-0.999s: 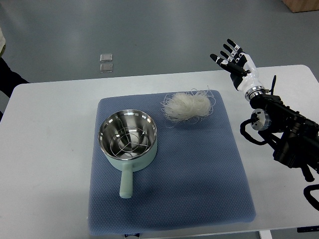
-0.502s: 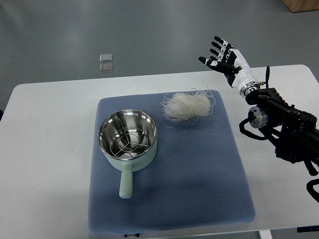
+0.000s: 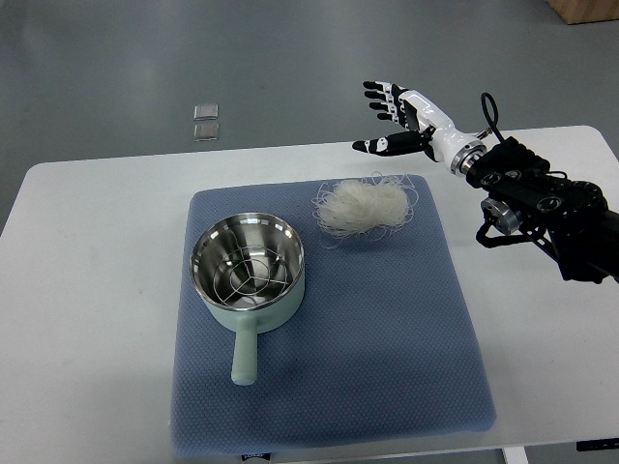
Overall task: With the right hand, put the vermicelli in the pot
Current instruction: 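Move the right hand toward the white vermicelli bundle, then lower the right hand onto the vermicelli and close fingers around it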
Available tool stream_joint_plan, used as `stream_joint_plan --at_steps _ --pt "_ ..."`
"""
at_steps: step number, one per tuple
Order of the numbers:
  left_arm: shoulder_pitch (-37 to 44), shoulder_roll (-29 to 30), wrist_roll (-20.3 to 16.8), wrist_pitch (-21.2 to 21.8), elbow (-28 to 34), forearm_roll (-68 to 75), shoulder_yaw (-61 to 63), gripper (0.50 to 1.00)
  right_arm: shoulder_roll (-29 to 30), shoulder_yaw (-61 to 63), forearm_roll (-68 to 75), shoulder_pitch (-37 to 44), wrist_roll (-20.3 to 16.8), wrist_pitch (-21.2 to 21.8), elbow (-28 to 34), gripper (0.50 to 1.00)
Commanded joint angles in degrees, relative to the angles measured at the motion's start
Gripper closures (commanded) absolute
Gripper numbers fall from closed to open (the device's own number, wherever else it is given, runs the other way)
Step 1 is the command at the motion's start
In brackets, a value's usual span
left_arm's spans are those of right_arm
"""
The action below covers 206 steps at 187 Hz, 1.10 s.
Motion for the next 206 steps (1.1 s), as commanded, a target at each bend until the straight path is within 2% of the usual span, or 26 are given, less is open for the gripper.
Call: stream_joint_plan --at_steps 1,33,66,92,148,206 --pt "0.0 0.0 0.0 0.0 0.1 0.0 0.1 0.500 0.0 -5.7 -2.5 2.2 0.3 0.0 0.0 0.576" --pt "0.0 0.0 0.0 0.0 0.3 0.0 0.0 0.500 0.0 -13.3 -5.2 5.4 0.4 0.2 0.2 0.579" --pt "0.0 0.0 0.0 0.1 0.3 0.0 0.0 0.500 0.1 -20.3 -8.1 9.0 0.5 4.7 0.2 0.581" --pt "0.0 0.0 0.0 0.1 0.3 0.0 0.0 0.500 0.4 -24.6 -9.9 11.2 0.5 6.3 0.2 0.581" --pt "0.0 0.0 0.0 0.1 0.3 0.0 -0.1 0.500 3.1 -31.2 -13.8 12.3 -1.1 5.8 -0.2 0.583" --pt "0.0 0.0 0.0 0.1 0.3 0.0 -0.1 0.500 7.7 -39.4 -14.2 12.2 -6.4 2.4 -5.2 0.593"
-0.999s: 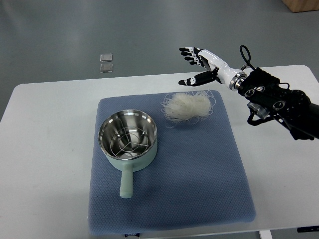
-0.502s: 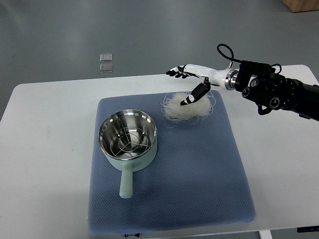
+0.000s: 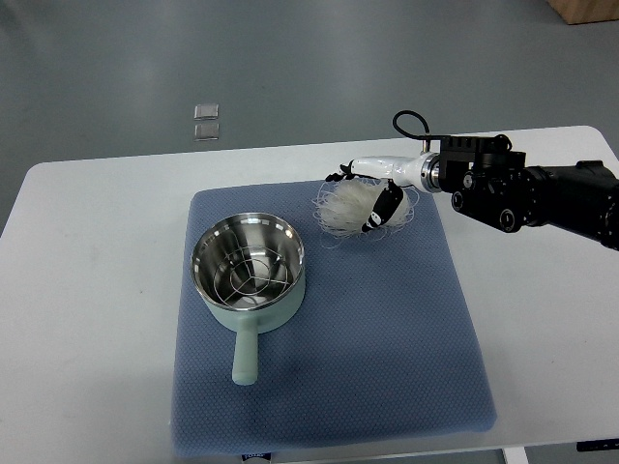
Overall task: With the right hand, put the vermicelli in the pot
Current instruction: 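Lower the right hand onto the vermicelli and close fingers around it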
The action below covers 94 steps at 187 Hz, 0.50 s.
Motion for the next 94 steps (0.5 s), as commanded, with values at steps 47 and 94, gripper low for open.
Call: stream_joint_plan --at_steps 47,94 --pt "0.0 0.0 0.0 0.0 0.0 0.0 0.0 0.500 3.3 -7.3 -2.6 -0.7 -1.7 -1.5 -5.0 0.746" --pt "0.0 0.0 0.0 0.0 0.0 0.0 0.0 0.500 3.6 -7.2 -4.4 -0.9 -4.8 -3.4 -6.1 1.000"
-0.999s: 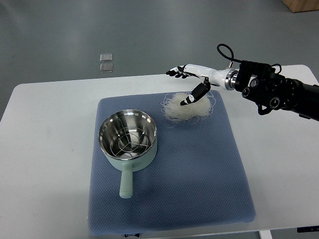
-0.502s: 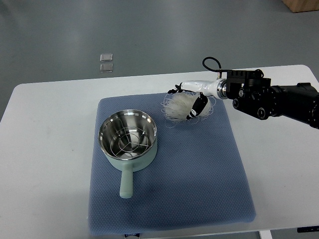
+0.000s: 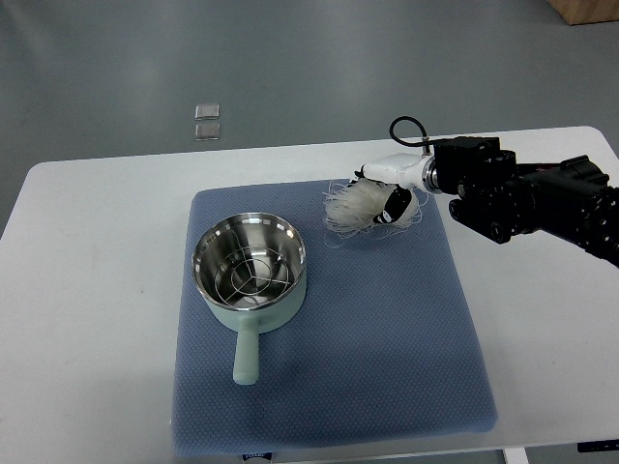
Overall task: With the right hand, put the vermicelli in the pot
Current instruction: 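Lower the right hand onto the vermicelli and close fingers around it, then lift the vermicelli with the right hand and carry it over the pot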
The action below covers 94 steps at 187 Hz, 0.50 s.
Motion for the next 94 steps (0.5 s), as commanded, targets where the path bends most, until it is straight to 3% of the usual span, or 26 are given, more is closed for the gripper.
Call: stream_joint_plan --at_steps 1,56,94 --pt "0.0 0.0 0.0 0.0 0.0 0.0 0.0 0.500 0.0 0.1 -0.1 0.0 -0.9 -1.1 -0.2 1.000" --pt "0.0 0.0 0.0 0.0 0.1 0.0 0.1 0.500 -1.4 3.4 1.4 3.6 -0.1 -2.0 0.5 1.000" --pt "-0.1 0.0 0.0 0.1 0.1 0.0 0.1 0.500 -2.3 9.8 1.5 9.5 0.0 -1.3 6.8 1.000"
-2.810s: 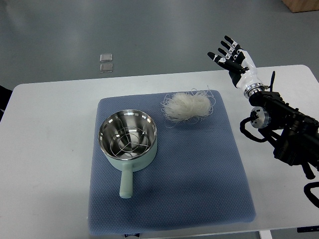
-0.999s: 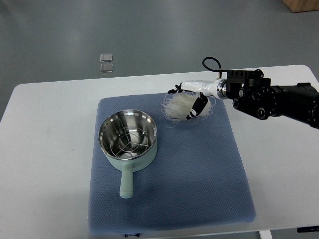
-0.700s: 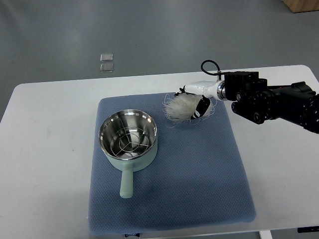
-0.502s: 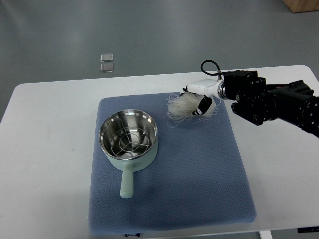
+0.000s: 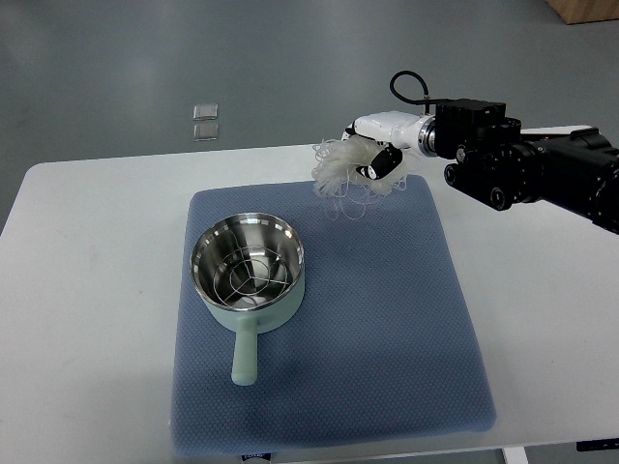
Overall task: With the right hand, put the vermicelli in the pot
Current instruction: 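Lift the vermicelli with the right hand and carry it over the pot, then lower the vermicelli into the steel pot and open the right hand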
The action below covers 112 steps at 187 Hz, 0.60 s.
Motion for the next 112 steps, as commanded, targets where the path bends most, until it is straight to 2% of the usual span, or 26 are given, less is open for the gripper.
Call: stream_joint_plan --at_steps 1,19,69,112 --pt "0.0 0.0 0.0 0.1 0.0 -0.1 0.0 0.500 0.0 2.1 0.3 3.4 0.0 0.2 3.1 1.000" --pt "0.0 0.0 0.0 0.1 0.0 -0.1 0.0 0.500 0.4 2.9 1.3 5.8 0.1 0.8 5.2 1.000" --pt "0.0 0.0 0.0 0.3 0.0 -0.1 -0.1 0.500 0.0 5.7 2.5 13.1 1.1 6.6 13.6 1.000" --pt "0.0 0.0 0.0 0.3 0.0 -0.1 -0.1 0.500 0.8 5.7 2.5 14.2 1.3 9.4 18.9 1.000"
